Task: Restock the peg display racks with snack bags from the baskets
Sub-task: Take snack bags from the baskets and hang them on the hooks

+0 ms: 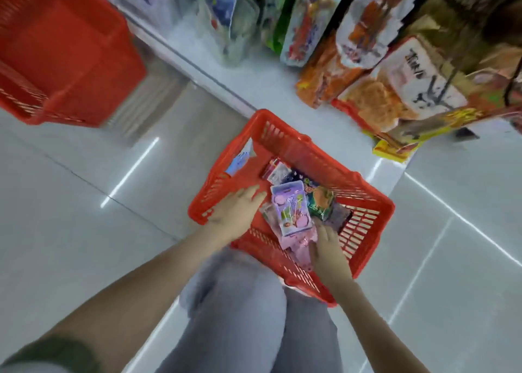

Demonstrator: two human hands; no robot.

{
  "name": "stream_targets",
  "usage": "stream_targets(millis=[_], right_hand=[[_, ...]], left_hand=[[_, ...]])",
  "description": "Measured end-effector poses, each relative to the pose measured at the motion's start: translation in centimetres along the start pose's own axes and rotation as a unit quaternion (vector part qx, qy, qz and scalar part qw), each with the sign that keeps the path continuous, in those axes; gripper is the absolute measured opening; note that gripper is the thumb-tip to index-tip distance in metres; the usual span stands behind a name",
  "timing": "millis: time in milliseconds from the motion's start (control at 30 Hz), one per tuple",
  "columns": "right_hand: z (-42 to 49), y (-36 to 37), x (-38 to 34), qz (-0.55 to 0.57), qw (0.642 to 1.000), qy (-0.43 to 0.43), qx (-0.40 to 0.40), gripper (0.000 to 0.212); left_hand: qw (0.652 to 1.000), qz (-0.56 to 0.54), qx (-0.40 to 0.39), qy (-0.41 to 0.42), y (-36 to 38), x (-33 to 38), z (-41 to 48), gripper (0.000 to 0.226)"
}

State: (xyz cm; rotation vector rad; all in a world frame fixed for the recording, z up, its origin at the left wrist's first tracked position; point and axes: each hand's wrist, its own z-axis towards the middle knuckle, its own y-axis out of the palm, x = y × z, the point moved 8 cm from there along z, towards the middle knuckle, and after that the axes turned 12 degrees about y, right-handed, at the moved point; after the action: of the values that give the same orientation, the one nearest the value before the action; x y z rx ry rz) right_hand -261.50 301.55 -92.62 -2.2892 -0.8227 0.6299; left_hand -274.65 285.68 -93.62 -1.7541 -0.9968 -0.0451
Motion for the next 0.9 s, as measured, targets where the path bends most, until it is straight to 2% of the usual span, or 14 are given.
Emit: stream_targets(millis=[133,233,300,333,400,433,500,567,633,667,767,833,900], right_hand=[[10.9,4.5,3.4,0.038,0.999,0.018,0.014,0.055],[17.6,5.9,5.7,-0.006,0.999,-0.007,0.051,0.051],[20.6,6.5,6.7,-0.044,0.998,-0.021,0.047,0.051],[21.9,7.0,7.2,-0.07,0.996,-0.037,0.04,0.053],[23.4,8.4,8.0,-0.133,0.989,-0.071,0.004,0.059],[23.5,9.5,8.5,-0.173,0.98,-0.094,-0.02,0.067],[23.2,11.9,9.9,-0.237,0.961,-0.125,-0.061,0.084],[22.7,12.3,10.9,-0.254,0.958,-0.116,-0.071,0.084],[21.8,11.3,10.5,-0.246,0.96,-0.122,-0.056,0.091],[21.5,10.7,10.3,-0.243,0.962,-0.116,-0.053,0.089],[19.6,7.6,8.7,-0.227,0.971,-0.065,-0.038,0.059],[17.0,4.6,6.2,-0.174,0.983,-0.06,0.005,0.061],[13.5,1.3,3.0,-0.107,0.992,-0.069,0.019,0.061]], left_hand=[[0.996,0.076,-0.002,0.055,6.4,-2.4,8.8,0.06],[0.978,0.163,0.006,0.126,10.8,-4.6,14.8,0.05],[0.954,0.253,-0.043,0.157,14.4,-5.8,18.0,0.059],[0.928,0.325,-0.065,0.17,16.6,-6.5,19.4,0.059],[0.898,0.369,-0.135,0.199,20.2,-7.1,21.2,0.054],[0.895,0.374,-0.136,0.2,20.4,-7.0,21.8,0.054],[0.9,0.387,-0.117,0.165,20.2,-7.2,22.9,0.056],[0.911,0.36,-0.057,0.192,19.9,-6.5,24.1,0.048],[0.919,0.353,-0.07,0.161,20.3,-7.2,24.0,0.036],[0.921,0.355,-0.086,0.138,19.7,-7.1,23.3,0.033],[0.918,0.367,-0.124,0.088,16.7,-7.3,19.6,0.041],[0.936,0.332,-0.09,0.075,13.3,-6.9,16.5,0.048],[0.966,0.24,-0.089,0.035,8.8,-5.3,12.9,0.034]])
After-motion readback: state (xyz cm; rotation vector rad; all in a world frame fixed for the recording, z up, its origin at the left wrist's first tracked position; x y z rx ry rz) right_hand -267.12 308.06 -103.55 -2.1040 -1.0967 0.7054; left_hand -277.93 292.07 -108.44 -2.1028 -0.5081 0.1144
